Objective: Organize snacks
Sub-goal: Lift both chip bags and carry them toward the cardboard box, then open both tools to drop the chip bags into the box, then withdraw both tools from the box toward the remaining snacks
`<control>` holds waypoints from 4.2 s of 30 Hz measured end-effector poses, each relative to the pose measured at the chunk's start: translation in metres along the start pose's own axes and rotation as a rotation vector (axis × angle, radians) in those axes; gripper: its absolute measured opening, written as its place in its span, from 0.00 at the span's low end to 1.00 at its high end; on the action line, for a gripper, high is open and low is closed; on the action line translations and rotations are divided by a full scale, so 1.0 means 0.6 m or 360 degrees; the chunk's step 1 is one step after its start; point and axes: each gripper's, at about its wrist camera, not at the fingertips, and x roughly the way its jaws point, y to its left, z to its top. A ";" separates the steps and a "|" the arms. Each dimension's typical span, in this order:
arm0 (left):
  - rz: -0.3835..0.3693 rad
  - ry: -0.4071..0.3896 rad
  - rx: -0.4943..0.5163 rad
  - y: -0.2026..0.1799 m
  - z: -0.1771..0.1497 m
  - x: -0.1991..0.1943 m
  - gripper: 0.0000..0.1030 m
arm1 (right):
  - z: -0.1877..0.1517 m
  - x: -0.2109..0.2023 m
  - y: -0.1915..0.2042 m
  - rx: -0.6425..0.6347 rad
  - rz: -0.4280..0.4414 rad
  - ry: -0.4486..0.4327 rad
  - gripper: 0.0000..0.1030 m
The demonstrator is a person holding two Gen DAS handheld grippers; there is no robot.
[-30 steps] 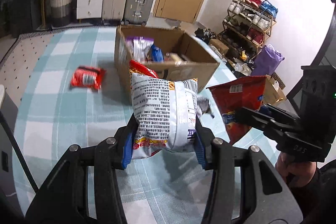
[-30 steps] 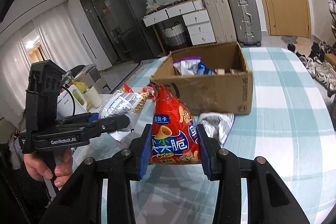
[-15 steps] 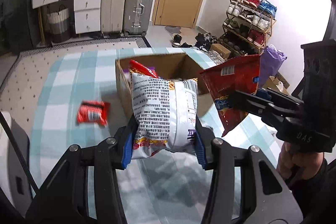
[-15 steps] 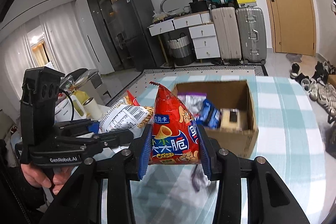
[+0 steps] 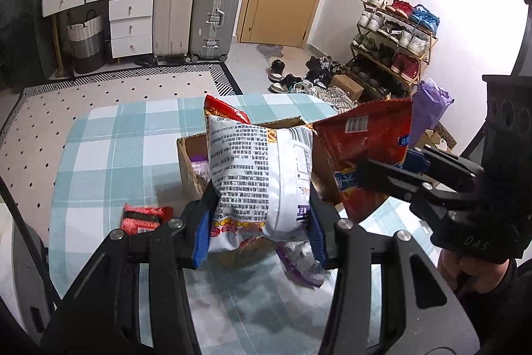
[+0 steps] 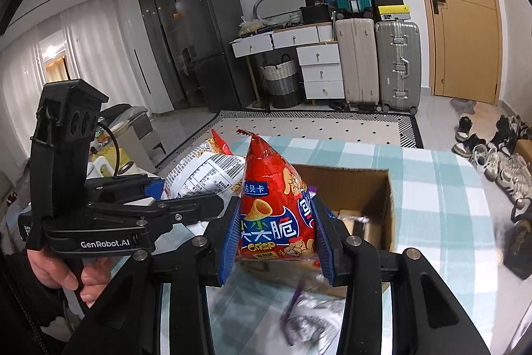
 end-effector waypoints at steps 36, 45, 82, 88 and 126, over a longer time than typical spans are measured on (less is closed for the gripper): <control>-0.0034 0.0171 -0.0012 0.015 0.075 0.179 0.73 | 0.034 0.104 -0.126 0.0164 -0.0142 0.0046 0.56; 0.0037 0.0125 0.0018 0.013 0.057 0.138 0.76 | 0.026 0.061 -0.124 0.0176 -0.0163 0.0012 0.57; 0.0222 -0.0026 -0.0077 -0.016 -0.073 -0.034 0.84 | -0.032 -0.115 -0.028 0.0055 -0.0194 -0.0191 0.82; 0.0255 -0.0071 -0.0072 -0.031 -0.101 -0.055 0.85 | -0.058 -0.148 -0.010 0.0028 -0.0143 -0.0263 0.89; 0.0372 -0.0025 -0.0260 0.045 -0.244 -0.019 0.99 | -0.226 -0.022 -0.022 0.0208 -0.0070 0.0032 0.94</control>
